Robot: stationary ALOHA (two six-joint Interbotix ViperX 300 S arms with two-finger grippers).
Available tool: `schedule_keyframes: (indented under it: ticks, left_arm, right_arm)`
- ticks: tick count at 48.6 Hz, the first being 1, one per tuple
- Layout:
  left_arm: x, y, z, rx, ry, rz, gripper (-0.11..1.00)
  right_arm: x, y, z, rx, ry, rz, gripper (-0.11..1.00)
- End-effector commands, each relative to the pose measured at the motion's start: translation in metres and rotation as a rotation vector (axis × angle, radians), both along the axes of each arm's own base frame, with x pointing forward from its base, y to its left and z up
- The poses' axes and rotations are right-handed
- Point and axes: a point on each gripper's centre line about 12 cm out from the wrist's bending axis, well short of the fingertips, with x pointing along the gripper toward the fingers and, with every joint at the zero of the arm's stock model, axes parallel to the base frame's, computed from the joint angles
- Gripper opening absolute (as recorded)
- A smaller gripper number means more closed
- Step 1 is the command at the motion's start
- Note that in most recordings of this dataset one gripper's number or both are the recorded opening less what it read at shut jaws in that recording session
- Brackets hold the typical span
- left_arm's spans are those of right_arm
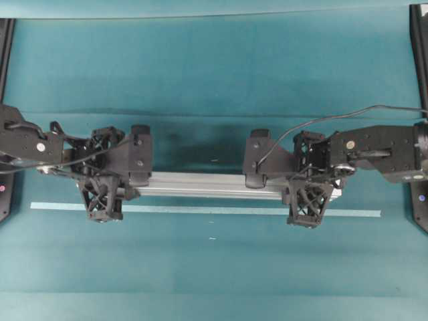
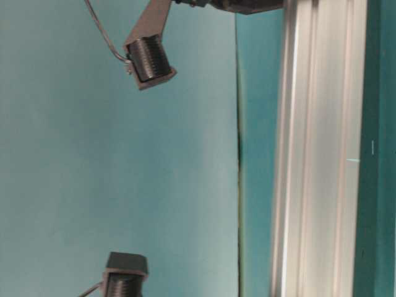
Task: Lift the metal rail with both hands and move it towards you.
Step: 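Carry the held rail with both grippers back toward the front strip, then lower the rail with both grippers onto the table beside the strip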
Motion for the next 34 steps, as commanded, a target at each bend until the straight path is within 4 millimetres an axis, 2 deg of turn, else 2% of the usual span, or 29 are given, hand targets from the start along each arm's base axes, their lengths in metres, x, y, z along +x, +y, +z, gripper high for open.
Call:
schedule_keyframes:
  ticks: [1,13,34]
  left_arm:
    - [0.005,0.000,0.001,-0.026,-0.028,0.045,0.31]
    - [0.008,-0.005,-0.012,-0.039,-0.007,0.048,0.31]
    - [0.009,-0.006,-0.018,-0.042,-0.008,0.050,0.31]
  right_arm:
    - [0.003,0.006,0.000,0.014,-0.009,-0.006,0.40]
    - [0.003,0.013,-0.005,0.023,-0.001,0.001,0.40]
    - [0.004,0.014,-0.007,0.026,-0.004,0.000,0.40]
